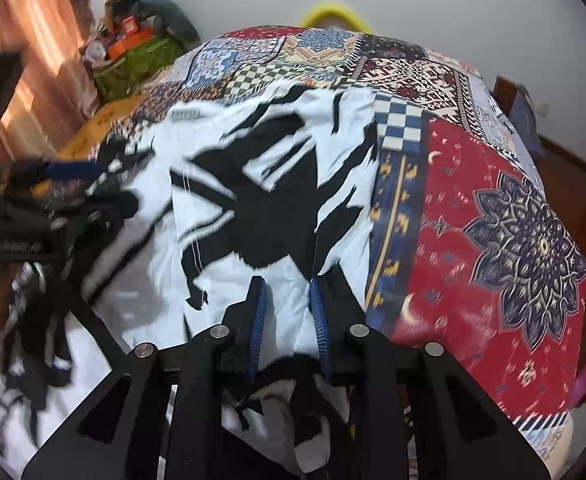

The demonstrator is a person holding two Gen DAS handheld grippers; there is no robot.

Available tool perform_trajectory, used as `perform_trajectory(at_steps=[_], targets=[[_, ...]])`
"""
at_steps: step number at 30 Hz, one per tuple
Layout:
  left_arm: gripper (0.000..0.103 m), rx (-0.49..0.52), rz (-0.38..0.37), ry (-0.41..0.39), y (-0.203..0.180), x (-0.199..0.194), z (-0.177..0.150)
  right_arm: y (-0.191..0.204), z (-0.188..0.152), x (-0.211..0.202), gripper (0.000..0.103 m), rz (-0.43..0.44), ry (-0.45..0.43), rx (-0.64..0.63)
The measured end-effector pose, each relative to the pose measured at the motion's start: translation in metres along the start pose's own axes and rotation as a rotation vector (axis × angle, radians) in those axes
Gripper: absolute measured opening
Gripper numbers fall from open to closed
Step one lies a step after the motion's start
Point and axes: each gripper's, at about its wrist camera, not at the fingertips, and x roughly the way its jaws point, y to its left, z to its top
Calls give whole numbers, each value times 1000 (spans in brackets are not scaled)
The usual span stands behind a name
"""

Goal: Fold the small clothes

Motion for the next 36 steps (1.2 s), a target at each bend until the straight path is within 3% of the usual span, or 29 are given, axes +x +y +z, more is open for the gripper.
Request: perform_trajectory(at_steps=[3, 5, 10, 12, 17, 20, 24, 31, 36], targets=[[88, 33, 30, 3, -17, 14, 3, 5, -8, -5, 34, 21, -6, -23], [89, 64, 82, 8, -23, 24, 5, 5, -12, -8, 34, 33, 6, -22], [94, 61, 116, 4, -14, 25, 5, 2, -31, -17, 34, 58, 46, -26], [93, 56, 179, -3, -4, 18, 4, 1, -41, -24, 37, 53, 45, -21], [93, 10, 162, -41, 33, -21, -12, -2, -55, -50, 44, 42, 25, 5], [93, -12, 204, -73, 60, -42, -27, -1, -56, -62, 47, 27, 2, -2], [93, -73, 246, -59, 104, -51, -43, -7, -38, -65, 48, 8, -25, 13], [92, -241, 201, 7, 174, -26, -55, -26, 14, -39, 48, -14, -61, 81], [73, -260, 161, 82, 185, 17, -47, -48, 44, 2, 47, -13, -33, 164]])
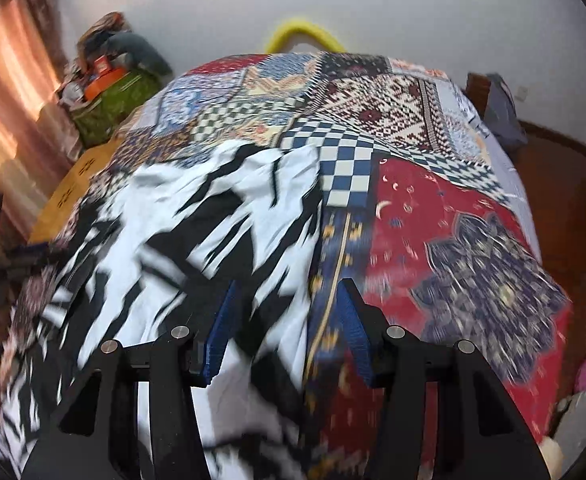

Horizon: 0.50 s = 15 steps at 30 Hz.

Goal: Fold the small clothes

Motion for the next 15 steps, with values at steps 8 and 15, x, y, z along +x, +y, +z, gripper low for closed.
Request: perform_trajectory(at_steps=[8, 15], targets=[[13, 52, -45, -13, -29, 22, 19, 10, 16, 32, 15, 5, 13, -13], [5, 155, 45, -67, -57, 30, 46, 16, 34, 43, 4, -98, -18, -108]])
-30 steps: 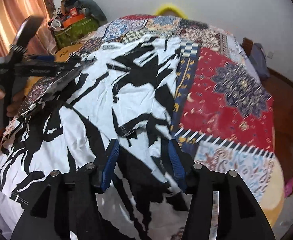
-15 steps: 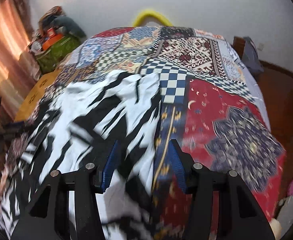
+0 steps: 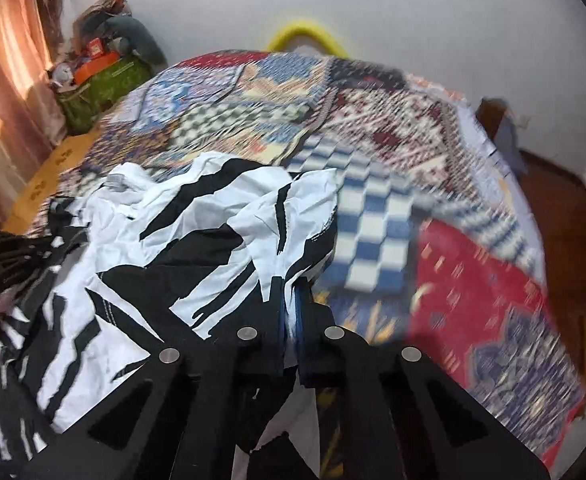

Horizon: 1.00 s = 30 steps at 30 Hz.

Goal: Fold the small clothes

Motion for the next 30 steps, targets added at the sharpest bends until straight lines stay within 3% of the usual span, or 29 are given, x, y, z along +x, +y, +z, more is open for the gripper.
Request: perform_trajectory(at_steps=[3, 7, 8, 10, 12, 16, 18, 24, 30], targets=[[6, -37, 32, -13, 6, 5, 19, -15, 13, 5, 4, -54, -7, 54], [9, -66, -1, 5, 12, -2, 26, -23, 14, -11, 8, -31, 2, 80], [14, -61, -8, -7, 13, -10, 23, -21, 11, -18, 9, -21, -4, 75], [30, -46, -16, -25, 14, -27, 13, -17, 0, -40, 25, -8, -28, 46], [46, -39, -19, -44, 16, -46, -1, -11, -16, -64, 33, 7, -52, 20], [51, -1, -27, -56, 22, -87, -39, -2, -47, -101, 34, 43, -50, -10], [59, -1, -40, -52, 26, -106, -61, 2, -69, -120, 34, 53, -34, -25], [64, 15, -60, -44, 30, -156, -133, 16, -131, -162, 44, 65, -6, -20], [67, -4, -105, -32, 28, -197, -201, 45, -180, -185, 44, 118, 17, -8]])
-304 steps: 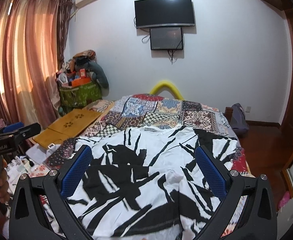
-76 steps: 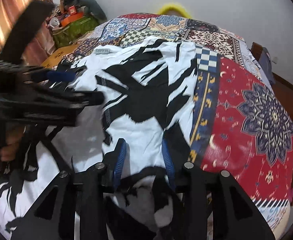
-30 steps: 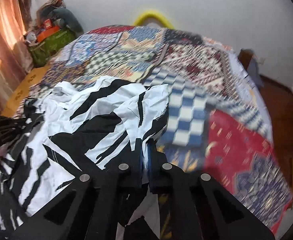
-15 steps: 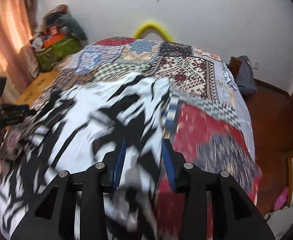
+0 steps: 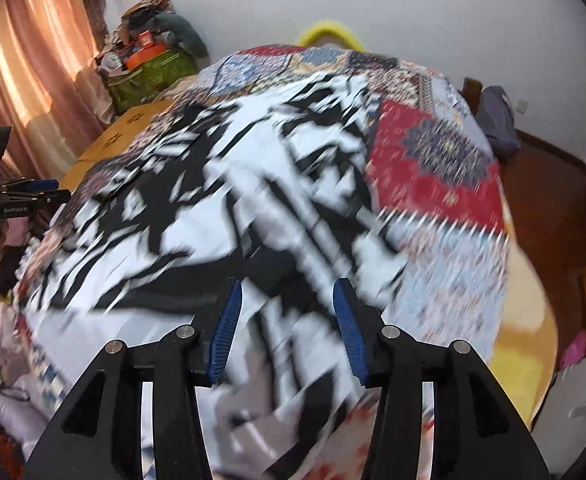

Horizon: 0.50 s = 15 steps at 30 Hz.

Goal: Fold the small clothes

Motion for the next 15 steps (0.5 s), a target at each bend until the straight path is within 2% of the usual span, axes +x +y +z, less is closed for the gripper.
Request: perform_trajectory(at_steps=[5, 9, 12, 14, 15], targets=[[67, 4, -23, 7, -7, -24, -47, 24, -28, 3, 44, 62, 16, 19], [68, -2, -74, 17, -16, -38, -81, 28, -44, 26, 44, 33, 62, 32], [69, 32, -61, 27, -29, -42, -104, 19, -52, 34, 44, 35, 48, 91], [70, 44, -59, 41, -33, -41, -115, 15, -52, 33, 31, 12, 51, 104], [72, 48, -61, 49, -35, -39, -121, 15, -52, 32, 15, 3, 52, 97]])
